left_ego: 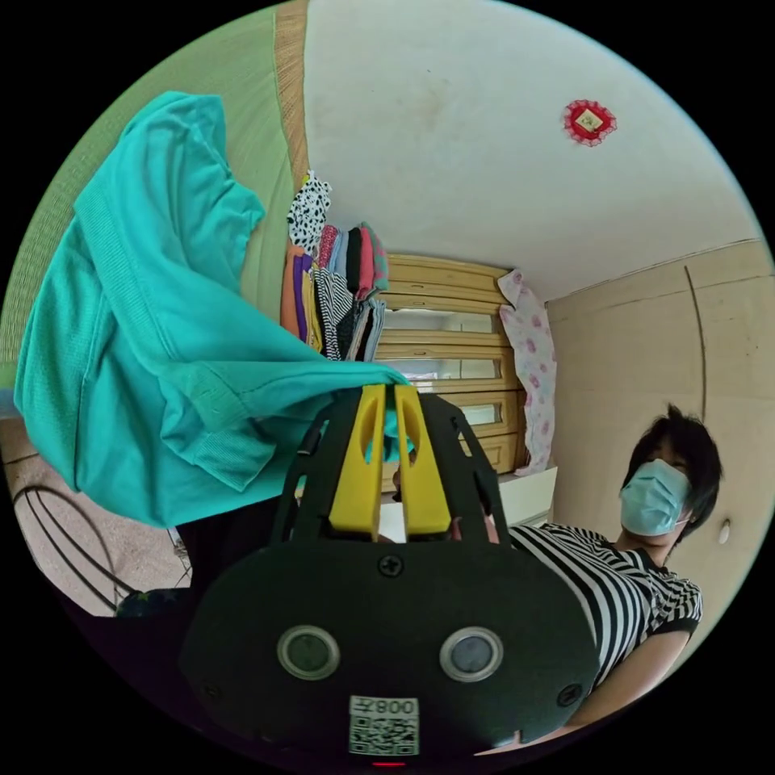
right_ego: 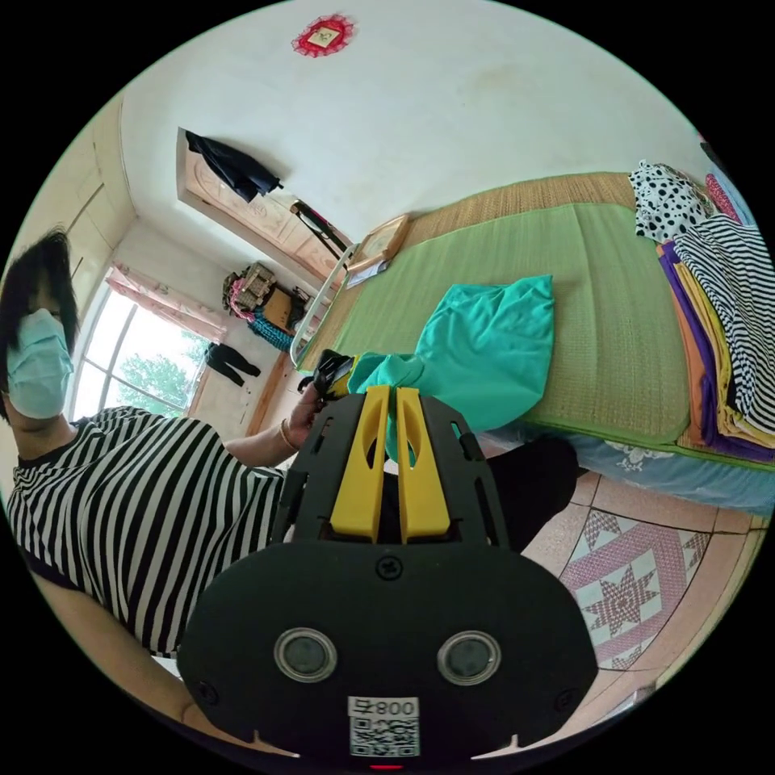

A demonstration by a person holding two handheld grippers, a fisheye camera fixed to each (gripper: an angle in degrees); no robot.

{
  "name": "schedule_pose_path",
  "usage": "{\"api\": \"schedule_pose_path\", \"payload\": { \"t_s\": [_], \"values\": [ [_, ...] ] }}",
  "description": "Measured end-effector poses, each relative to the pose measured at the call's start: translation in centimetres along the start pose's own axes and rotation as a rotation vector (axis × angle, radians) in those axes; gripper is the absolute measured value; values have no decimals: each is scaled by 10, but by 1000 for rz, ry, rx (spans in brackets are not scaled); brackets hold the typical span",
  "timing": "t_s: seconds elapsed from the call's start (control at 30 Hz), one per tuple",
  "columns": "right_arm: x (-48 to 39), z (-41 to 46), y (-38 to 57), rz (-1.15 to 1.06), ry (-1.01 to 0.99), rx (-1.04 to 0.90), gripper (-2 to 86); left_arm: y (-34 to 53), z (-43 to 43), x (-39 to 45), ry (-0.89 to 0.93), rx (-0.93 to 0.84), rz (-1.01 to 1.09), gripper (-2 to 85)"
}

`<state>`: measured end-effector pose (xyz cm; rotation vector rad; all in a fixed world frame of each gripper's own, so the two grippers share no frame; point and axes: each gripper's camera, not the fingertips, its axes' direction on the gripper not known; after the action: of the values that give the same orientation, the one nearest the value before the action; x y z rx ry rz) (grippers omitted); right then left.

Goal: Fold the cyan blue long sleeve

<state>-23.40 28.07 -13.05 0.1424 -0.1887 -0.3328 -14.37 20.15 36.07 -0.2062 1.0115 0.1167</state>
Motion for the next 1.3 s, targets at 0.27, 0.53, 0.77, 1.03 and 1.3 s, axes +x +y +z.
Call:
{"api": "schedule_pose_path", "payload": {
  "t_s": [0.27,0.53,0.77,1.03,1.3],
  "values": [
    [21,3,32,93,-31,21,12,31,-10,-1,59,27,-110,101],
    [14,12,38,101,-34,10,12,41,12,-2,-1,-26,-183,52],
    [9,13,50,142,74,0,11,40,25,28,-52,-17,-115,17],
    [-77,49,37,-74,223,19,65,28,62,46,-56,-80,-105,13],
    [-142,135,16,-264,342,-120,89,14,91,61,-88,-95,-97,13]
  ]
}}
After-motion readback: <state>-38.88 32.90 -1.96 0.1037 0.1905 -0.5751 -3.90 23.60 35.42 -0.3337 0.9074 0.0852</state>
